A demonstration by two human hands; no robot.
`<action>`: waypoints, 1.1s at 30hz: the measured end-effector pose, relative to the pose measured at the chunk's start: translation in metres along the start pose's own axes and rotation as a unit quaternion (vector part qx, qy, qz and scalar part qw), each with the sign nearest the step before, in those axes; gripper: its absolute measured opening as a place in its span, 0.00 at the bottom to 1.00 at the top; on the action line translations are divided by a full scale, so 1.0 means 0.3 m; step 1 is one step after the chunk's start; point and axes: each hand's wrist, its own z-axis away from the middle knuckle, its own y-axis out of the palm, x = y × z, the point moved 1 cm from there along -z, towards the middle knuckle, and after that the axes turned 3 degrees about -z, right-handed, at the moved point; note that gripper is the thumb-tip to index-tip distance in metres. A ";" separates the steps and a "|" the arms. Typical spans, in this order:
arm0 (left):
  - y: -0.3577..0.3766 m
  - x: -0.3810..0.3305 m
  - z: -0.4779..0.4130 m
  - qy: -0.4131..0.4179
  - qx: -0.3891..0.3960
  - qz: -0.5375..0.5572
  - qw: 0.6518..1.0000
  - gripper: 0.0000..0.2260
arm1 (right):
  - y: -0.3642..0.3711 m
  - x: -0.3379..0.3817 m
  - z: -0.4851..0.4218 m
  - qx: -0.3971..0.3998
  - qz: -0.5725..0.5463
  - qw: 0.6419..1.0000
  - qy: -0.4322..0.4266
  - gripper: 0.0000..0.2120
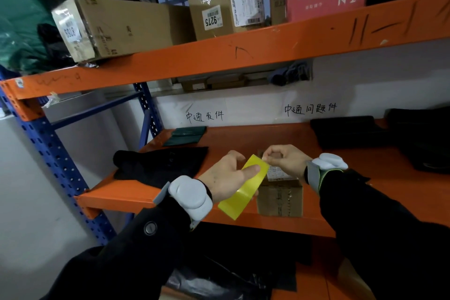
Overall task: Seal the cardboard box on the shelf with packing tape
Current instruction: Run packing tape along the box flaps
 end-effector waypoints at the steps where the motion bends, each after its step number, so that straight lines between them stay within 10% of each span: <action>1: 0.004 -0.002 0.002 0.010 -0.013 -0.006 1.000 0.22 | -0.005 -0.001 0.003 -0.015 -0.008 1.000 0.004 0.05; 11: 0.078 0.001 -0.040 -0.075 0.007 0.023 0.997 0.47 | -0.019 -0.006 0.000 -0.037 -0.003 0.999 0.022 0.07; 23: 0.206 0.036 -0.099 0.000 -0.016 0.082 0.996 0.39 | -0.052 -0.001 -0.022 -0.009 0.127 0.991 0.050 0.04; 27: 0.237 0.060 -0.109 -0.023 -0.010 0.112 0.993 0.20 | -0.055 -0.027 -0.031 -0.010 0.113 0.991 0.072 0.06; 33: 0.230 0.059 -0.140 -0.058 -0.032 0.101 0.993 0.30 | -0.061 -0.025 -0.019 -0.042 0.047 0.995 0.083 0.04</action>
